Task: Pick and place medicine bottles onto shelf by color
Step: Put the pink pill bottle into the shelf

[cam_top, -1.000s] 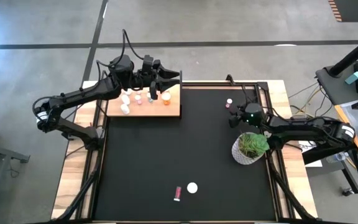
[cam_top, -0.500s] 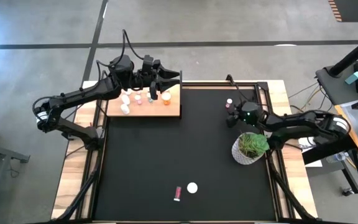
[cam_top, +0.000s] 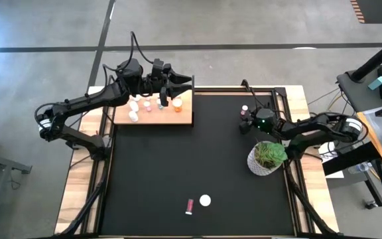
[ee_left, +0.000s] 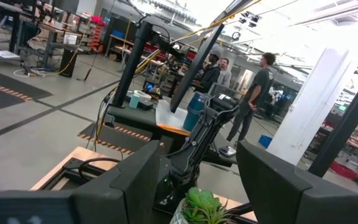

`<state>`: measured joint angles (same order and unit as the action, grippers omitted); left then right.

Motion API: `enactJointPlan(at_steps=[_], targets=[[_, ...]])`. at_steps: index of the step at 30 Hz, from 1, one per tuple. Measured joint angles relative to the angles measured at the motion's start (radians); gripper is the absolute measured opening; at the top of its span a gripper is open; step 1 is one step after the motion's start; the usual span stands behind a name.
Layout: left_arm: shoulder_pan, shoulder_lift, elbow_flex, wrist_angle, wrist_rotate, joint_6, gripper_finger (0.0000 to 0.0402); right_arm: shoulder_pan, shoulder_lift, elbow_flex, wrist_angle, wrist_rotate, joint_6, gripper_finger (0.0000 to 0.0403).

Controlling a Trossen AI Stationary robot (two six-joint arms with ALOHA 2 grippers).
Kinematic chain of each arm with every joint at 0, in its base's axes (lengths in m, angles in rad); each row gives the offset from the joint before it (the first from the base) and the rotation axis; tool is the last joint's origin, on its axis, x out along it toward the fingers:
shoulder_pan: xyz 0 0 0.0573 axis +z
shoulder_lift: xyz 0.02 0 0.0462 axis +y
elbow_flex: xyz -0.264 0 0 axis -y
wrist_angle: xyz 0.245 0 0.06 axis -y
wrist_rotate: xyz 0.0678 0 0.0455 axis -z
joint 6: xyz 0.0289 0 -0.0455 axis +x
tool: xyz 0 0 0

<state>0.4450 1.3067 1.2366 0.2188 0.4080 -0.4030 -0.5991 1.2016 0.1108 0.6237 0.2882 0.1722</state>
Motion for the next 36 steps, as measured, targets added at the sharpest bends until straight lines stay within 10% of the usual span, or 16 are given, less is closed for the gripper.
enactJointPlan(at_steps=[18, 36], targets=[[0.0, 0.0, 0.0, 0.0, 0.0, 0.0, 0.0197, -0.01, 0.238, 0.103, 0.096, 0.079, 0.03, 0.0257], [0.001, 0.0, 0.0, 0.0, 0.0, 0.0, 0.0197, -0.01, 0.242, 0.12, 0.087, 0.062, 0.068, 0.0101]])
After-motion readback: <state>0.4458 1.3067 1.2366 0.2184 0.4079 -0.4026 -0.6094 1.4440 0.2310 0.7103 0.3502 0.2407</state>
